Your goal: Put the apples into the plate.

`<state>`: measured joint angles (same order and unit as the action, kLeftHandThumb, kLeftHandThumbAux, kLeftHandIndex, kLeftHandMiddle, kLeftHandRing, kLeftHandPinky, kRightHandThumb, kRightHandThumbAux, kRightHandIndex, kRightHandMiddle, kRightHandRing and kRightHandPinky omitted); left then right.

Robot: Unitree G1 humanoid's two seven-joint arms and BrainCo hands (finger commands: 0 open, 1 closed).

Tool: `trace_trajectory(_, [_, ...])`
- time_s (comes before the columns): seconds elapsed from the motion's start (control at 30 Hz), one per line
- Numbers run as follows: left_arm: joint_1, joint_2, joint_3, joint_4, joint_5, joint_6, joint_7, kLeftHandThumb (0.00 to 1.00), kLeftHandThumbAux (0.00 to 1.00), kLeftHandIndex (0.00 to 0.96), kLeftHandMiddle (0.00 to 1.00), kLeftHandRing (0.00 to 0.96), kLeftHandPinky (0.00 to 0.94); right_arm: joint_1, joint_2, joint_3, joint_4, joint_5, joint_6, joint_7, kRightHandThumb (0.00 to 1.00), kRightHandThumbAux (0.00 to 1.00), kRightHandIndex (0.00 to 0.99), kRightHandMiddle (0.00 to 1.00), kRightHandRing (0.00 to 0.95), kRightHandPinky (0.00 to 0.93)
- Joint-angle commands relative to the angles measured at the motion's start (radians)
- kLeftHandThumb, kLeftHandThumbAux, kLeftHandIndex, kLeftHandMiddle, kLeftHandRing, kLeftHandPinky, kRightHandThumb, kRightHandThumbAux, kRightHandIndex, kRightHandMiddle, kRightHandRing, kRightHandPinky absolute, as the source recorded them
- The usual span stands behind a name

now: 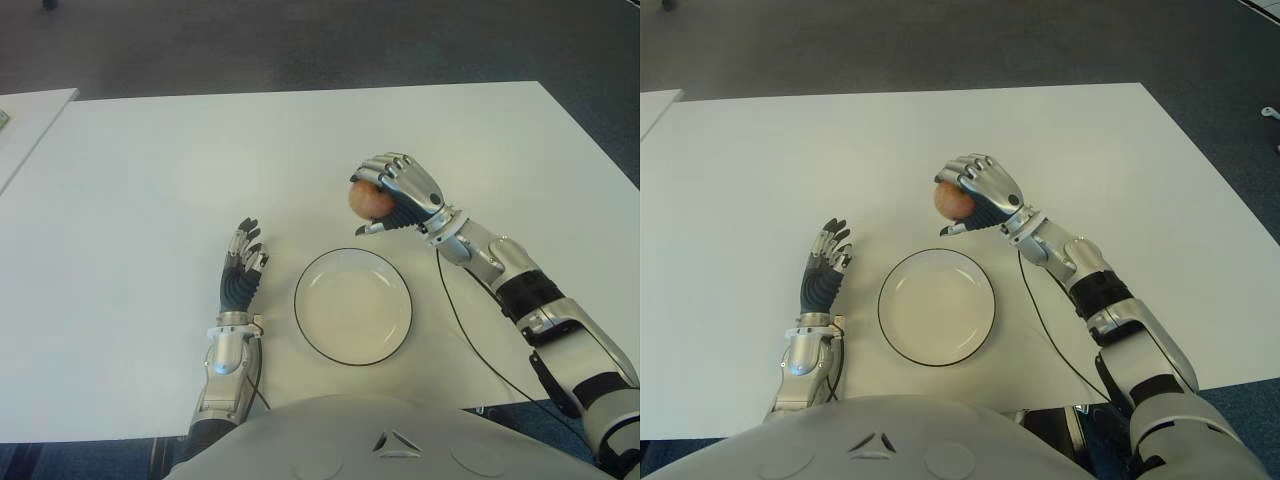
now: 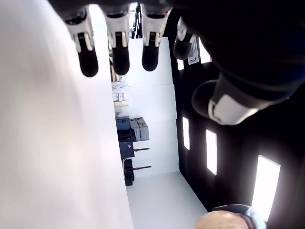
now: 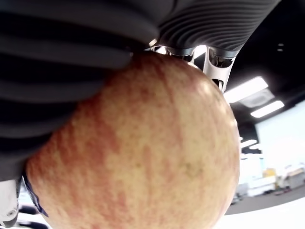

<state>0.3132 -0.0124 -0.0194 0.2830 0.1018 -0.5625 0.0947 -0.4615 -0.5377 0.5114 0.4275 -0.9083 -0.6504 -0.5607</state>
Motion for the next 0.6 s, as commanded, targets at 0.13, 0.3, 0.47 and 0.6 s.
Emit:
trace_trajectory(0.13, [0.059, -0.007, -0.01, 0.103, 0.013, 0.074, 0.005, 0.066, 0.505, 0.083, 0.121, 0.136, 0.203, 0.052, -0.004, 0.018, -0.089, -0.043, -0.041, 0.014, 0.803, 0.716, 0.87, 0.88, 0.876, 0.881])
trace_trajectory(0.3, [0.058, -0.009, -0.011, 0.104, 0.015, 0.073, 0.005, 0.066, 0.513, 0.084, 0.125, 0.144, 0.22, 0.112, -0.011, 0.021, -0.166, -0.063, -0.078, 0.006, 0.752, 0.723, 0.87, 0.884, 0.881, 0.887])
trace_trajectory(0.47, [0.056, -0.01, -0.011, 0.107, 0.017, 0.072, 0.007, 0.067, 0.519, 0.086, 0.126, 0.144, 0.211, 0.167, -0.009, 0.019, -0.245, -0.071, -0.09, 0.016, 0.729, 0.728, 0.86, 0.883, 0.882, 0.884])
trace_trajectory(0.6, [0.056, -0.012, -0.013, 0.108, 0.02, 0.075, 0.01, 0.068, 0.521, 0.086, 0.121, 0.137, 0.206, 0.183, -0.017, 0.012, -0.274, -0.059, -0.109, 0.048, 0.716, 0.728, 0.846, 0.878, 0.88, 0.881])
